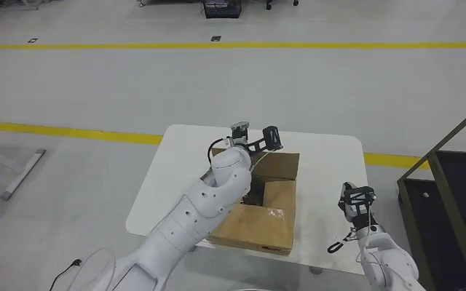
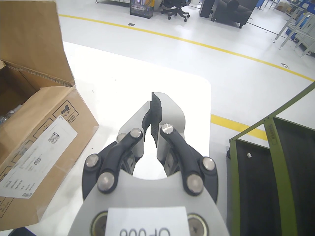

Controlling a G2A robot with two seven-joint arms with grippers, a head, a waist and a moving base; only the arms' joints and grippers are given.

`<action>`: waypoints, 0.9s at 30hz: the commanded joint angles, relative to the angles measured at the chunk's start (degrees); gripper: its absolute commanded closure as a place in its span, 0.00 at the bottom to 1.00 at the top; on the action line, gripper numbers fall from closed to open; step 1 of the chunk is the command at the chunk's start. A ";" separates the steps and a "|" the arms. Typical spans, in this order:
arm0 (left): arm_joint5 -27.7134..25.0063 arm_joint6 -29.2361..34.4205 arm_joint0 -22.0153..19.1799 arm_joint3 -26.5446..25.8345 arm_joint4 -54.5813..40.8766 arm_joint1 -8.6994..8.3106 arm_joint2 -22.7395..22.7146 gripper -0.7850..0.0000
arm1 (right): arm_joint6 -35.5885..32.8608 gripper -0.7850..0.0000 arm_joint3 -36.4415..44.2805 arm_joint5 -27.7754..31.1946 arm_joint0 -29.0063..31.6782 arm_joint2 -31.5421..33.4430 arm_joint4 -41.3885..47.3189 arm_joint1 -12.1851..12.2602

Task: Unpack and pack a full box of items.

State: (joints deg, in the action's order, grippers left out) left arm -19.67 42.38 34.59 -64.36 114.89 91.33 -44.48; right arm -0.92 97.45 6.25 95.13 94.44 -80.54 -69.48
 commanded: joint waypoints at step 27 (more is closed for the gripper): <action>6.45 -8.59 -11.33 34.83 -6.48 11.00 8.16 0.00 | -0.73 1.00 -1.38 -0.15 -1.58 -0.07 -0.43 -0.10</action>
State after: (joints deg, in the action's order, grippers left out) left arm -13.21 33.92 23.35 -30.03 108.50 102.17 -36.35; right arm -1.61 96.11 6.01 93.57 94.37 -80.95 -69.58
